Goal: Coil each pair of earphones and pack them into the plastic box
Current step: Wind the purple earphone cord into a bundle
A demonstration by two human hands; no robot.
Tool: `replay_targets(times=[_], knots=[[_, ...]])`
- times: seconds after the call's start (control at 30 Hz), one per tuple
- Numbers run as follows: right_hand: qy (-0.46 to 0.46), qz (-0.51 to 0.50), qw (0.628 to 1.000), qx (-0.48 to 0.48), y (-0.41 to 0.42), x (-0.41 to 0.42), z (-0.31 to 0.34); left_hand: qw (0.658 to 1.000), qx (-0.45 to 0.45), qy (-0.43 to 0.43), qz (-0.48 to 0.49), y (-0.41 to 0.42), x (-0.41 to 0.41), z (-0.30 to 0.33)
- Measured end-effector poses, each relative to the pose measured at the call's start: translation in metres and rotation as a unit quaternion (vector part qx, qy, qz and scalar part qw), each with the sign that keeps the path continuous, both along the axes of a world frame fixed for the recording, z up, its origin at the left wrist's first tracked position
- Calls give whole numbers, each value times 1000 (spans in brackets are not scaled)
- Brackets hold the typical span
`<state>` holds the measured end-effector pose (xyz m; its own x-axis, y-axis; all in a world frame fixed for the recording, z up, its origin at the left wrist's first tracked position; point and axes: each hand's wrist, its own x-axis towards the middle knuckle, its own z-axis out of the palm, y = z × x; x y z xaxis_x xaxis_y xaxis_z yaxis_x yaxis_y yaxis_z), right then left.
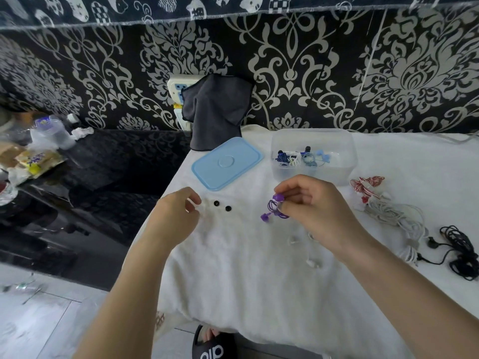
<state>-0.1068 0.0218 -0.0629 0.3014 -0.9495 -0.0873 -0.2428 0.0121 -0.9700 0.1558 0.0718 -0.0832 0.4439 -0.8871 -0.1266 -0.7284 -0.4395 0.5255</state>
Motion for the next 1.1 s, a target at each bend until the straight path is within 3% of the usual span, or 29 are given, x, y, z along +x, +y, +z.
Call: replay_targets(times=[0.23,0.4,0.6,0.83,1.1], knots=[[12,5,1000,-15,1,8,-5,999,25,9,-47,-1,1,-11],[3,19,999,-26,1,11,-5,1000,-21,5,-16,-2,12,-12],[-24,19,1000,-2,3,17,-3,996,-68,-6,-65,-8,9,-22],[-18,32,999,33,3,18,-9,995,-70,-51,-56,-20,1,-33],[-38,18,998,39,1,16,-7,994,-92,3,-53,-22,-3,-28]])
